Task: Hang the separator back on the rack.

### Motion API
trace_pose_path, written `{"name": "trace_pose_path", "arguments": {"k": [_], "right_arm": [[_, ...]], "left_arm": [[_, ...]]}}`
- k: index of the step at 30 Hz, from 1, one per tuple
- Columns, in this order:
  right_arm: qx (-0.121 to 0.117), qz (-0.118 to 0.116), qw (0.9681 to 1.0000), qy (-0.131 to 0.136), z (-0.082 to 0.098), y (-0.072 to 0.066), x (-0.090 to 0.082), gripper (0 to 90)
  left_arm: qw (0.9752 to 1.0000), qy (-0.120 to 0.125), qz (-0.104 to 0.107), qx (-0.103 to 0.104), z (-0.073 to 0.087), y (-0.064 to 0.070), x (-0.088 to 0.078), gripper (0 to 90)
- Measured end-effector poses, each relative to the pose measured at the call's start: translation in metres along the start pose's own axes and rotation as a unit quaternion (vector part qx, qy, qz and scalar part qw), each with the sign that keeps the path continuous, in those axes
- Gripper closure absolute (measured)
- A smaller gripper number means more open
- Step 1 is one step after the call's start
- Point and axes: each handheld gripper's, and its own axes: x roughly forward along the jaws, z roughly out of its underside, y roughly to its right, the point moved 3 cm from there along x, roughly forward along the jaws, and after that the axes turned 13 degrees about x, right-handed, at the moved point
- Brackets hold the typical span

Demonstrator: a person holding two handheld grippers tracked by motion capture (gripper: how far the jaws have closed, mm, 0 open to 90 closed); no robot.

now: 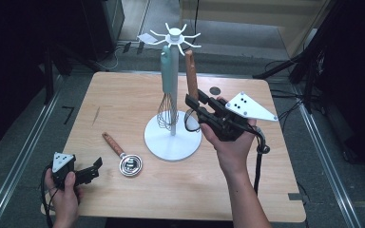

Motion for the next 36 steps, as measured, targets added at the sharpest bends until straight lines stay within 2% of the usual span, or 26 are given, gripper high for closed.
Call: {"name": "trace_pose_path", "arguments": {"k": [16, 27, 36], "right_arm": [[-0.003, 0.008, 0.9999, -0.009, 0.000, -0.003, 0.009, 70.4], [-0.016, 0.037, 0.9990, -0.018, -0.001, -0.008, 0.014, 70.4], [-0.020, 0.047, 0.9985, -0.019, -0.002, -0.006, 0.013, 70.4]], "left_arm": [[1.0000, -0.003, 0.000, 0.002, 0.000, 0.000, 0.000, 0.0], [1.0000, -0.002, 0.001, 0.001, 0.000, 0.000, 0.000, 0.0], [1.0000, -0.002, 0.002, 0.000, 0.000, 0.000, 0.000, 0.0]]}}
